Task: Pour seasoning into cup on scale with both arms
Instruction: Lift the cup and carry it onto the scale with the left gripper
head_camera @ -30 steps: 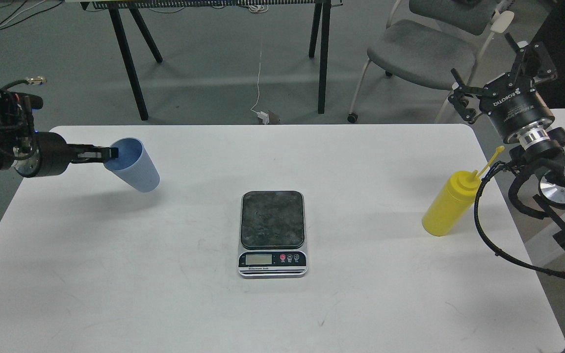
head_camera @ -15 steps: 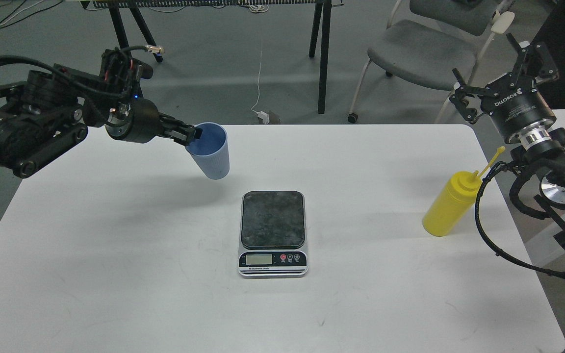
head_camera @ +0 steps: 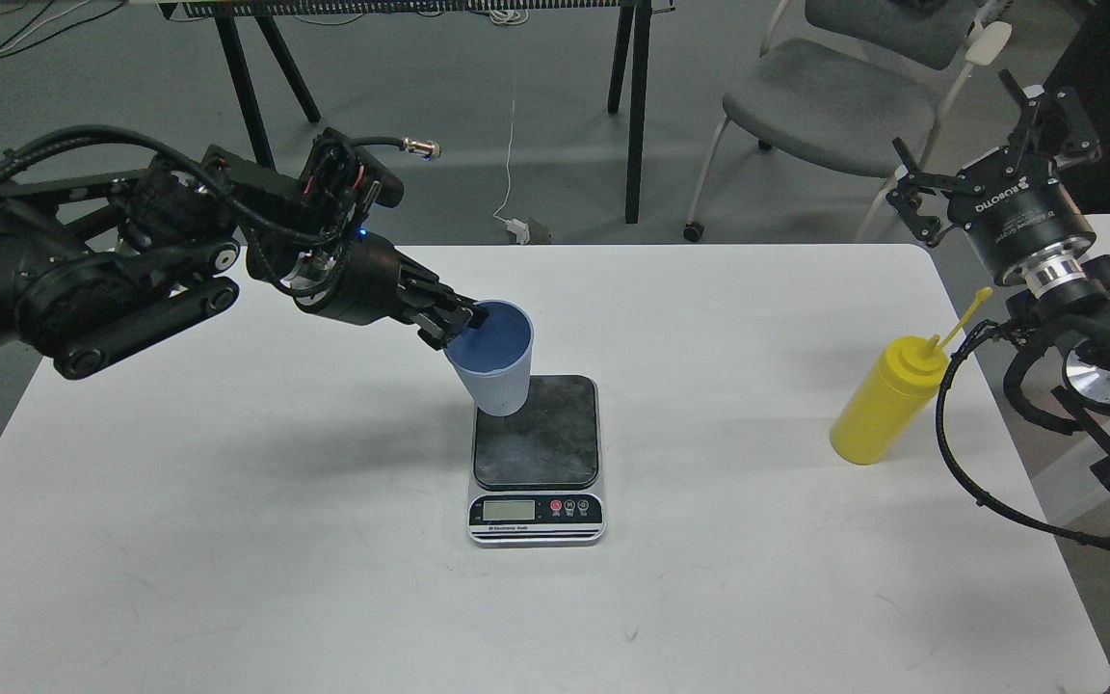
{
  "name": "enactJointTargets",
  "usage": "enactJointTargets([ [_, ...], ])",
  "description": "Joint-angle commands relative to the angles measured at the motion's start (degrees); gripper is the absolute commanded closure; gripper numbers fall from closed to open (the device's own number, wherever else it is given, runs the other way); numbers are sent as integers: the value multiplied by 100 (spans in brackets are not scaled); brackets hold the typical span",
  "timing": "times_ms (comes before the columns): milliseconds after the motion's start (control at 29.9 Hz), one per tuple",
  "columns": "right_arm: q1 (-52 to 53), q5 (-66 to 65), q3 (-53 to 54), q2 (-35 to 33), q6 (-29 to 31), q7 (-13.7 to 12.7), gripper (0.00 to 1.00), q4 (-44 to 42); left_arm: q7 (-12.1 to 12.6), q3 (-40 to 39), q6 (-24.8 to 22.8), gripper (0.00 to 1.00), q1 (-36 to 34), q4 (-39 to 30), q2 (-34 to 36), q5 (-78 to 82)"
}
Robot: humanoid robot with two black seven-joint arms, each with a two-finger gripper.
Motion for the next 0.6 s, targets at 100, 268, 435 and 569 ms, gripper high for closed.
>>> enactJointTargets([
  [100, -102, 0, 9, -26, 0, 1, 0, 1, -1, 19, 1, 100, 21, 42, -427, 22],
  [268, -164, 0, 18, -61, 0, 44, 0, 19, -1, 37, 1, 100, 205, 472, -744, 40],
  [435, -199, 0, 44, -105, 0, 44, 0, 19, -1, 37, 1, 99, 284, 929, -920, 58],
  [569, -216, 0, 44, -105, 0, 44, 0, 28, -1, 37, 1, 99, 408, 1202, -1026, 49],
])
